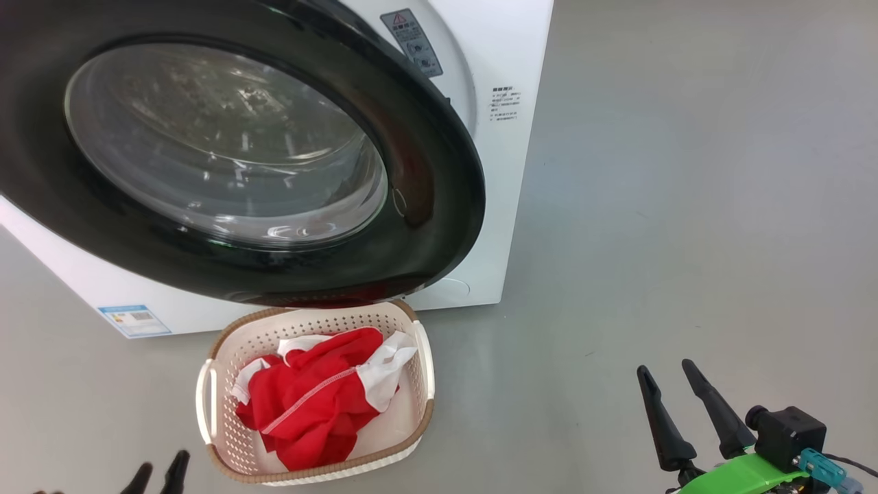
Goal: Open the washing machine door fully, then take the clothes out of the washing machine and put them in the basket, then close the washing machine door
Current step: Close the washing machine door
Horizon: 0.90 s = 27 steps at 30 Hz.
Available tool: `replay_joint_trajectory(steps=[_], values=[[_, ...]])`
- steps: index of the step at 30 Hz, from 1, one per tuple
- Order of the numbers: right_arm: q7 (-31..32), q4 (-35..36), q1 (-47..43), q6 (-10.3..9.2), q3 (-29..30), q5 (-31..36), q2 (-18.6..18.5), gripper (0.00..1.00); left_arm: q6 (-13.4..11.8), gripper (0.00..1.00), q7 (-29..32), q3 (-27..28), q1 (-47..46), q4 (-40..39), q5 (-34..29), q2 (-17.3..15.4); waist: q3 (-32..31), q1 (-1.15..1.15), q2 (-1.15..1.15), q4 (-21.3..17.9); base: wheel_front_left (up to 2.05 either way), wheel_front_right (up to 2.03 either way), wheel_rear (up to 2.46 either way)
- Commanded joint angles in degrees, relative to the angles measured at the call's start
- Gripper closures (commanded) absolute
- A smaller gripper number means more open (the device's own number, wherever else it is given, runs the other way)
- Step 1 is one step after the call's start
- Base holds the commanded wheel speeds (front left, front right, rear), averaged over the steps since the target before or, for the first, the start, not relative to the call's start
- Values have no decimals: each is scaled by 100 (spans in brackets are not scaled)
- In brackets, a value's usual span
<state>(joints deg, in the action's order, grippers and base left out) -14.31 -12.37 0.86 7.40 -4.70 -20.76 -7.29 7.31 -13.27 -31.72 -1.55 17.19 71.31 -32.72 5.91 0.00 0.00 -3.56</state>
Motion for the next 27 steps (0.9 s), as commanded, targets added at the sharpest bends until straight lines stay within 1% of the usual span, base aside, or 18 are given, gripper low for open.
replay_joint_trajectory(steps=[1, 3, 7, 10, 13, 14, 17, 21, 24, 27], values=[[-69, 161, -64, 9, -101, 5, -52, 0, 18, 0, -128, 178, -304, 78, -167, -226, -2, 0, 0, -11, 0, 0, 0], [-69, 182, -87, 9, -61, 11, -49, 0, 18, 0, -164, 241, -360, 223, -427, -170, -6, 0, 0, -13, 0, 0, 0], [-69, 226, -138, 9, 28, 18, -47, 0, 18, 0, -170, 1043, -301, 259, -1261, 198, -13, 0, 0, 2, 0, 0, 0], [-69, 248, -166, 9, 79, 24, -48, 0, 18, 0, -171, 1618, -137, 132, -1889, 519, -25, 0, 0, 4, 0, 0, 0], [-69, 272, -180, 9, 132, 24, -48, 0, 18, 0, -172, 2061, 10, -62, -2478, 794, -34, 0, 0, 7, 0, 0, 0], [-69, 272, -180, 9, 132, 24, -48, 0, 18, 0, -172, 2061, 10, -62, -2478, 794, -34, 0, 0, 7, 0, 0, 0], [-69, 296, -175, 9, 182, 16, -55, 0, 18, 0, -172, 2448, 127, -279, -3019, 1037, -36, 0, 0, 8, 0, 0, 0], [-69, 309, -166, 9, 206, 16, -57, 0, 18, 0, -172, 2805, 255, -513, -3618, 1311, -41, 0, 0, -3, 0, 0, 0], [-69, 307, -174, 9, 207, 24, -53, 0, 18, 0, -173, 3014, 348, -612, -3933, 1513, -62, 0, 0, -12, 0, 0, 0], [-69, 294, -201, 9, 198, 31, -45, 0, 18, 0, -173, 3088, 432, -643, -4132, 1665, -99, 0, 0, -14, 0, 0, 0]])
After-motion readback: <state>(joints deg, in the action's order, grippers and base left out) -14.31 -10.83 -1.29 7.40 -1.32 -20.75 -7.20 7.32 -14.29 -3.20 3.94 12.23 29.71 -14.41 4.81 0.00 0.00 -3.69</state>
